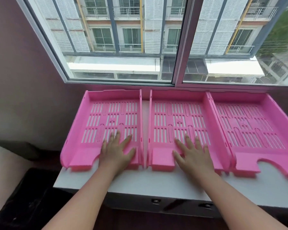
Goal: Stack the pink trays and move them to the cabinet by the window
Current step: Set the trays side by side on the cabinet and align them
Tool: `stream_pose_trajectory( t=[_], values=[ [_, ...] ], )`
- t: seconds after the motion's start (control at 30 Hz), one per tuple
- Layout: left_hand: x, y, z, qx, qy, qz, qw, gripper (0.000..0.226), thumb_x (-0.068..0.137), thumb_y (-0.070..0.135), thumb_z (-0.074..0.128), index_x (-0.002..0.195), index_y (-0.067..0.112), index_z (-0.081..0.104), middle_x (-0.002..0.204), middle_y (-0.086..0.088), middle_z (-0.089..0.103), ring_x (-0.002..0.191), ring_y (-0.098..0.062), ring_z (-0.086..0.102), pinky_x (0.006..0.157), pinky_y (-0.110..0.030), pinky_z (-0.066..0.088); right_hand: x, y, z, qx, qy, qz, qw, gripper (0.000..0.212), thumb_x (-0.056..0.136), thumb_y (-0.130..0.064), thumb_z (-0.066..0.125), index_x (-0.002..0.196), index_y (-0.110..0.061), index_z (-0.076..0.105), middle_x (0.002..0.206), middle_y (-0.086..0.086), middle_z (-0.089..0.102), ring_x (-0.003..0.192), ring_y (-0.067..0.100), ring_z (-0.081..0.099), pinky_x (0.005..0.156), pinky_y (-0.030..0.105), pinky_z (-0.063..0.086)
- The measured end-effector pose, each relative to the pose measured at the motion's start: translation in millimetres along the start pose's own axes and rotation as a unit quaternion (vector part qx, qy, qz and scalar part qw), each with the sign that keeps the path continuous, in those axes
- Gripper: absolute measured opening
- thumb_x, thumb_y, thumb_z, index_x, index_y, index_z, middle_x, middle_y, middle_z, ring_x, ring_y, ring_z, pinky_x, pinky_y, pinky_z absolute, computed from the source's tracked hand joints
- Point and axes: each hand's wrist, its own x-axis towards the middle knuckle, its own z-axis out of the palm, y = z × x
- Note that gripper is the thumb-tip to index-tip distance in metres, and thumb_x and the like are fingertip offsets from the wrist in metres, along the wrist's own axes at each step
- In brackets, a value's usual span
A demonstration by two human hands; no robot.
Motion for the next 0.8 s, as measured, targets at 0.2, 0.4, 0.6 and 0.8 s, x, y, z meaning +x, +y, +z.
stream_pose_trajectory(
  t=[0.2,0.4,0.6,0.8],
  values=[
    [4.2,-0.3,1.6,-0.007,-0.002,0.023,1.0,0.073,0.082,0.081,0.018,0.15,0.055,0.012,0.167,0.0,0.0,0.153,-0.024,-0.004,0.121,-0.048,-0.001,0.1,-7.6,4.2,-0.012,0.014,0.004,1.0,0.07,0.083,-0.069,-0.003,0.149,-0.046,-0.01,0.164,0.001,-0.007,0.15,0.034,-0.006,0.118,0.053,0.001],
    [14.6,-4.4,0.3,0.005,-0.019,0.054,0.998,0.072,0.08,0.084,0.015,0.146,0.059,0.005,0.165,0.004,-0.008,0.153,-0.019,-0.004,0.12,-0.048,-0.004,6.4,-12.8,7.0,-0.009,0.015,0.001,1.0,0.069,0.084,-0.069,-0.005,0.147,-0.045,-0.013,0.163,0.002,-0.008,0.15,0.031,-0.006,0.119,0.052,0.001],
    [21.0,-2.9,1.8,-0.028,-0.057,0.075,0.995,0.065,0.089,0.072,0.013,0.151,0.048,0.012,0.165,0.008,0.004,0.153,-0.021,-0.001,0.119,-0.048,-0.006,13.5,-13.2,-6.8,0.083,-0.01,-0.031,0.996,0.067,0.094,-0.064,0.026,0.154,-0.036,0.017,0.164,-0.001,0.012,0.151,0.024,0.008,0.119,0.048,0.007],
    [-13.3,91.7,-5.2,-0.257,0.031,0.06,0.964,0.08,0.089,0.072,0.029,0.152,0.022,0.031,0.16,0.0,0.034,0.144,-0.021,0.033,0.113,-0.05,0.032,-28.0,82.2,-64.9,0.131,0.289,0.117,0.941,0.062,0.089,-0.031,0.059,0.144,-0.01,0.04,0.141,0.014,0.051,0.129,0.032,0.048,0.105,0.05,0.043]
  ],
)
